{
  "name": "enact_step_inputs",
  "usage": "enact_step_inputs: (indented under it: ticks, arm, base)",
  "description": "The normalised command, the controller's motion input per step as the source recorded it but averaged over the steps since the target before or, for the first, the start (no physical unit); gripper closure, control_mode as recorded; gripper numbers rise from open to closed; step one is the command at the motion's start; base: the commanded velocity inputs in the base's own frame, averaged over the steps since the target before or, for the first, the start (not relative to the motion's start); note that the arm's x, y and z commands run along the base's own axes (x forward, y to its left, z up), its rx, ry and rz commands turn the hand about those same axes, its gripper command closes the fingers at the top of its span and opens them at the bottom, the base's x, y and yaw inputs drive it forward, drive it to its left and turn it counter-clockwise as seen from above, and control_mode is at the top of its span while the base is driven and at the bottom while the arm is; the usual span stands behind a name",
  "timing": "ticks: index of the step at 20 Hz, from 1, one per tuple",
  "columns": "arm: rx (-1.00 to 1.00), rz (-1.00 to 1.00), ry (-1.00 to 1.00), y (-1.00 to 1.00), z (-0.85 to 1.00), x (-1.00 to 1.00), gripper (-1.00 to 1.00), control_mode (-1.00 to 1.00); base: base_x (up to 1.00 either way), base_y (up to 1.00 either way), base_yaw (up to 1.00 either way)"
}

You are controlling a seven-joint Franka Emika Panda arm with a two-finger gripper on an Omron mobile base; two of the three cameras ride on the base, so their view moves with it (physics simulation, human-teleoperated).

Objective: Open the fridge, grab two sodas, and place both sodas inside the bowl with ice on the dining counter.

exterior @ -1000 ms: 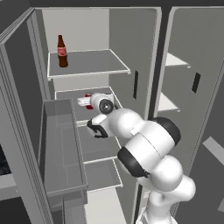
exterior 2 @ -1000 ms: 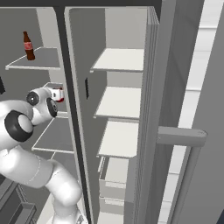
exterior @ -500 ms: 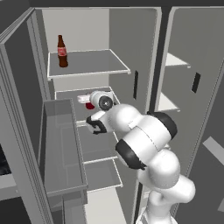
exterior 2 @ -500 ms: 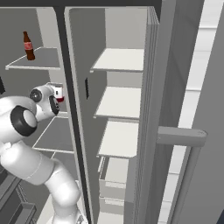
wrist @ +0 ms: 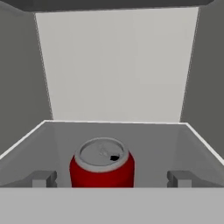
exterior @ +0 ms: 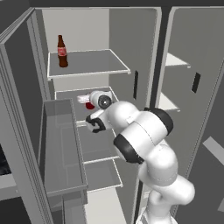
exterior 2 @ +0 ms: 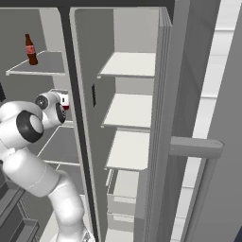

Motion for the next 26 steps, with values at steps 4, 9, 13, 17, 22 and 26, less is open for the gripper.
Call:
enact_step_inputs:
  ticks: [4, 9, 13, 17, 22, 26]
  arm:
    - [0.00, 0.00, 0.01, 0.12, -0.16, 0.06, -1.00, -1.00]
    - [0.00, 0.00, 0.02, 0.10, -0.19, 0.04, -1.00, -1.00]
    - [0.00, 0.00, 0.02, 0.08, -0.15, 0.09, -1.00, -1.00]
    - [0.00, 0.00, 0.01, 0.02, -0.07, 0.12, -1.00, -1.00]
    - [0.00, 0.00, 0.00, 0.00, 0.00, 0.10, 1.00, -1.00]
    - [0.00, 0.00, 0.00, 0.00, 0.00, 0.06, 1.00, -1.00]
  base:
    - [0.00, 0.00, 0.00]
    - [0.00, 0.00, 0.00]
    - [0.00, 0.00, 0.00]
    - [0.00, 0.00, 0.00]
    - [0.00, 0.00, 0.00]
    - [0.00, 0.00, 0.00]
